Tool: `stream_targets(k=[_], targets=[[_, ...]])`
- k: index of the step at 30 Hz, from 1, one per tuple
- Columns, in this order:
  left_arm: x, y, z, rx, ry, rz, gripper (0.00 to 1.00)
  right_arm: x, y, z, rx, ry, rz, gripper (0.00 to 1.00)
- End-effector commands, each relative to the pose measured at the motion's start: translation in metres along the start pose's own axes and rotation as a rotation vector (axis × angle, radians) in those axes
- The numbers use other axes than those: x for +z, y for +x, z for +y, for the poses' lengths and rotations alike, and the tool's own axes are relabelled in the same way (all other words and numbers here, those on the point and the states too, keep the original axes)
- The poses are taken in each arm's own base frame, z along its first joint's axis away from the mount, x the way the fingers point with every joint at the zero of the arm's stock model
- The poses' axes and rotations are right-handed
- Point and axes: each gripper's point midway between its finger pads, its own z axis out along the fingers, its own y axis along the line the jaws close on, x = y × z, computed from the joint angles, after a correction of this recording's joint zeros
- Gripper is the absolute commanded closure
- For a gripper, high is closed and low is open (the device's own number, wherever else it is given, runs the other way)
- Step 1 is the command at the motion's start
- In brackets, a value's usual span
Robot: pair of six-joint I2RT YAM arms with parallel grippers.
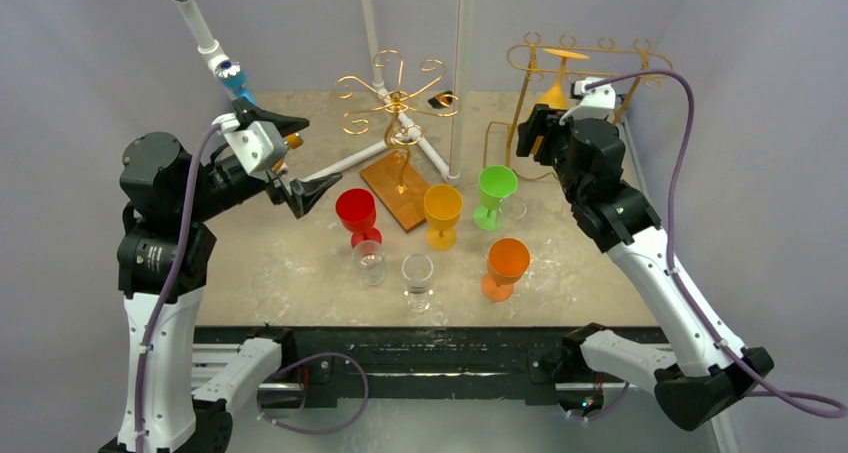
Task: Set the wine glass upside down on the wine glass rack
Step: Turn the wine glass upside down at the wine rack.
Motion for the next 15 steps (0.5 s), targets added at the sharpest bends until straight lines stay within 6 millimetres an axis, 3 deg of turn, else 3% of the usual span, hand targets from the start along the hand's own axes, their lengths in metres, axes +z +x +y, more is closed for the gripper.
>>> stream_targets(k=[1, 3, 8, 15], targets=[[0.005, 0.013, -0.001, -0.098, 0.007, 0.037, 0.00, 0.019, -0.015, -0.040, 0.020, 0.113, -0.130, 0.66], [0.011, 0.024, 0.000, -0.138, 0.016, 0.058, 0.00, 0.030, -0.001, -0.056, 0.015, 0.138, -0.138, 0.66], [0.022, 0.046, 0.003, -0.174, 0.031, 0.086, 0.00, 0.056, 0.009, -0.085, 0.025, 0.164, -0.199, 0.69], [0.027, 0.060, 0.005, -0.147, 0.051, 0.105, 0.00, 0.093, 0.024, -0.093, -0.043, 0.174, -0.178, 0.72]])
